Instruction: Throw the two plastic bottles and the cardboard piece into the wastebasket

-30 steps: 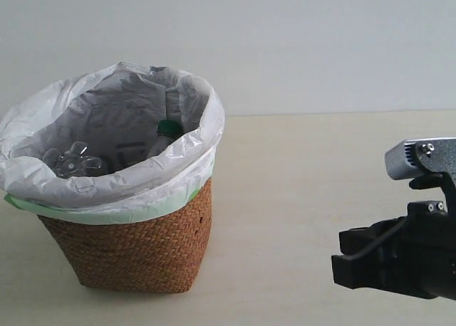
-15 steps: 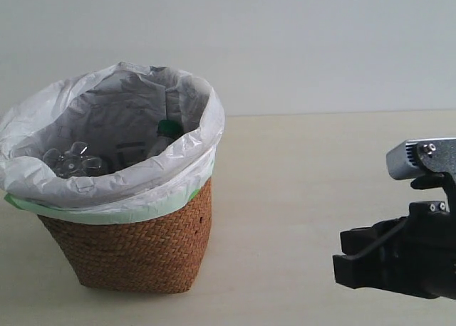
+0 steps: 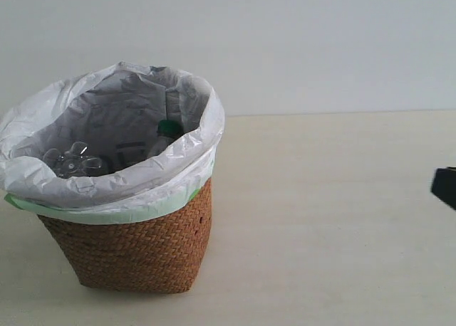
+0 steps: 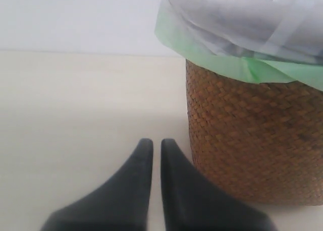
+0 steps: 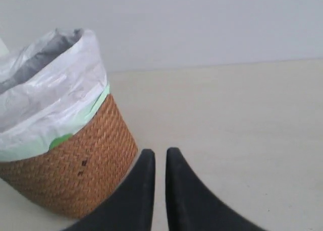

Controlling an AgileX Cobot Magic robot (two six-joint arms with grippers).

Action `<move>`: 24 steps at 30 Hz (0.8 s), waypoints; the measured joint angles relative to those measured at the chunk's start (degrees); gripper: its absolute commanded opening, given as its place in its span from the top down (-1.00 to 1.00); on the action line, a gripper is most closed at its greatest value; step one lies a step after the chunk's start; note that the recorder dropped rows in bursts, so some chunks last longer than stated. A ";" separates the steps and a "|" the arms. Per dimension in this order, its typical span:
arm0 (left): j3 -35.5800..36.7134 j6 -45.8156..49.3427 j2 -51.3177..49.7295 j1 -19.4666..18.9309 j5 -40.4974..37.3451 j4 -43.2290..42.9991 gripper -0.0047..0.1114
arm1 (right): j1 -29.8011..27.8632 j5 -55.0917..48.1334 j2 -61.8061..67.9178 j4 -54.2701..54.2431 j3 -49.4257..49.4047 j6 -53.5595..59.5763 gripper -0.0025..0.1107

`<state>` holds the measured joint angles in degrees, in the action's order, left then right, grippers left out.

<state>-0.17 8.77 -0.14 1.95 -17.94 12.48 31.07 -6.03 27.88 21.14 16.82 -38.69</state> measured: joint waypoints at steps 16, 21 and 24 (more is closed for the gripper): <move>0.00 0.00 0.00 0.00 0.00 0.00 0.82 | -4.46 6.78 -27.24 -0.24 -16.48 -2.76 0.89; 0.00 0.00 0.00 0.00 0.00 0.00 0.82 | -5.89 3.65 -27.48 -0.24 -16.48 -0.29 0.89; 0.00 0.00 0.00 0.00 0.00 0.00 0.82 | -6.79 -1.01 -27.48 -0.24 -16.48 4.65 0.89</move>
<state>-0.17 8.77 -0.14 1.95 -17.94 12.48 24.28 -7.04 0.40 20.90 0.34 -34.04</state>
